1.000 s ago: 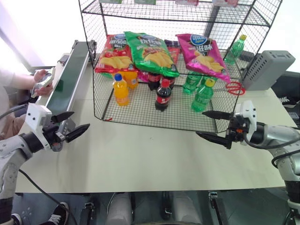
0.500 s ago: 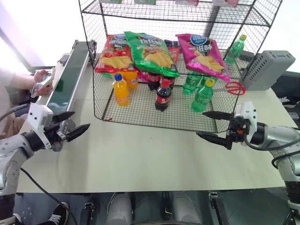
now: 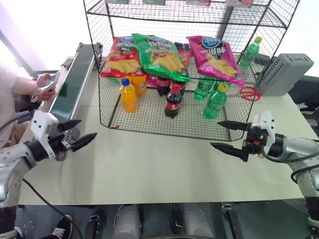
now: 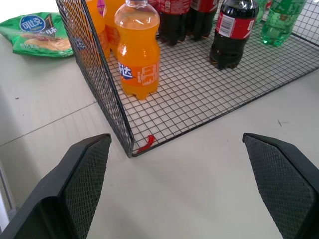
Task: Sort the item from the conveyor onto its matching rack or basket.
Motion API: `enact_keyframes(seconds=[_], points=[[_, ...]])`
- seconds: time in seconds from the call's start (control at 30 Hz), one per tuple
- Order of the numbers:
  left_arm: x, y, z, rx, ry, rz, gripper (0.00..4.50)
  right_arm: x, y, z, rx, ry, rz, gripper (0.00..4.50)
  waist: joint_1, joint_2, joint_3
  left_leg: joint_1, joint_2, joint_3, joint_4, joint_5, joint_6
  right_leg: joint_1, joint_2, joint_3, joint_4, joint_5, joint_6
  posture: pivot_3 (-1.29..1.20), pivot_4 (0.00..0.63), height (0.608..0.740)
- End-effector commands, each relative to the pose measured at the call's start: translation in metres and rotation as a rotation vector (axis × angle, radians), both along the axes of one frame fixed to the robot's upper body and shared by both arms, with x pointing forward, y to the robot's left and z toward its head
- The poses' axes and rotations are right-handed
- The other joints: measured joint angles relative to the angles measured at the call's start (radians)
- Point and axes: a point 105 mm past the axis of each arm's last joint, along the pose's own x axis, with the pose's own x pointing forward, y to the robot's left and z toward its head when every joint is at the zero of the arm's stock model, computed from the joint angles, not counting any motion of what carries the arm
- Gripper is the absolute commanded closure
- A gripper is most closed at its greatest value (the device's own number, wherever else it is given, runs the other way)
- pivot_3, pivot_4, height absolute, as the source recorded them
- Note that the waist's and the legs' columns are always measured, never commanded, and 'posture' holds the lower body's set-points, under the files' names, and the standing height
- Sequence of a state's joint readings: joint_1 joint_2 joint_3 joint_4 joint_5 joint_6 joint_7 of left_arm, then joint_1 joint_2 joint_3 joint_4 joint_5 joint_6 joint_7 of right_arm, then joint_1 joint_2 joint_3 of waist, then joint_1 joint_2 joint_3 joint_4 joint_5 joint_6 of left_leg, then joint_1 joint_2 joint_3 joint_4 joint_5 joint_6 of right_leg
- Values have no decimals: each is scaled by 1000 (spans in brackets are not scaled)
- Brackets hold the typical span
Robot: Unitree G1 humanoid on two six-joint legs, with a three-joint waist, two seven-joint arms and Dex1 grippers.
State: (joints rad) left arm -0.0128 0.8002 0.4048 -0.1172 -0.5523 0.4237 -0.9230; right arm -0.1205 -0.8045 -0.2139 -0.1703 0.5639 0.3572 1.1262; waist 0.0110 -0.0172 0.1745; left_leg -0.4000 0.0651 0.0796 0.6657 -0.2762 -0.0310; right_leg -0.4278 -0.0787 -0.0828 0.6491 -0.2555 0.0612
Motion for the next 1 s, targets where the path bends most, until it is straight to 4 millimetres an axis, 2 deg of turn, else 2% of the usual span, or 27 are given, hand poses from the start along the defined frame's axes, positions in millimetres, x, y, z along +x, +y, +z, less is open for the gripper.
enact_keyframes(seconds=[0.03, 1.0], points=[[-2, -1, 6, 24, -21, -12, 0, -4, -1, 13, -4, -53, 10, 43, 0, 0, 0, 0, 0, 0, 0, 0, 0, 0, 0, 0, 0, 0, 0, 0, 150, 740], [0, -10, 3, 22, -9, -27, 0, -10, -2, 10, -16, -36, 1, 43, 1, 0, 0, 0, 0, 0, 0, 0, 0, 0, 0, 0, 0, 0, 0, 0, 150, 740]])
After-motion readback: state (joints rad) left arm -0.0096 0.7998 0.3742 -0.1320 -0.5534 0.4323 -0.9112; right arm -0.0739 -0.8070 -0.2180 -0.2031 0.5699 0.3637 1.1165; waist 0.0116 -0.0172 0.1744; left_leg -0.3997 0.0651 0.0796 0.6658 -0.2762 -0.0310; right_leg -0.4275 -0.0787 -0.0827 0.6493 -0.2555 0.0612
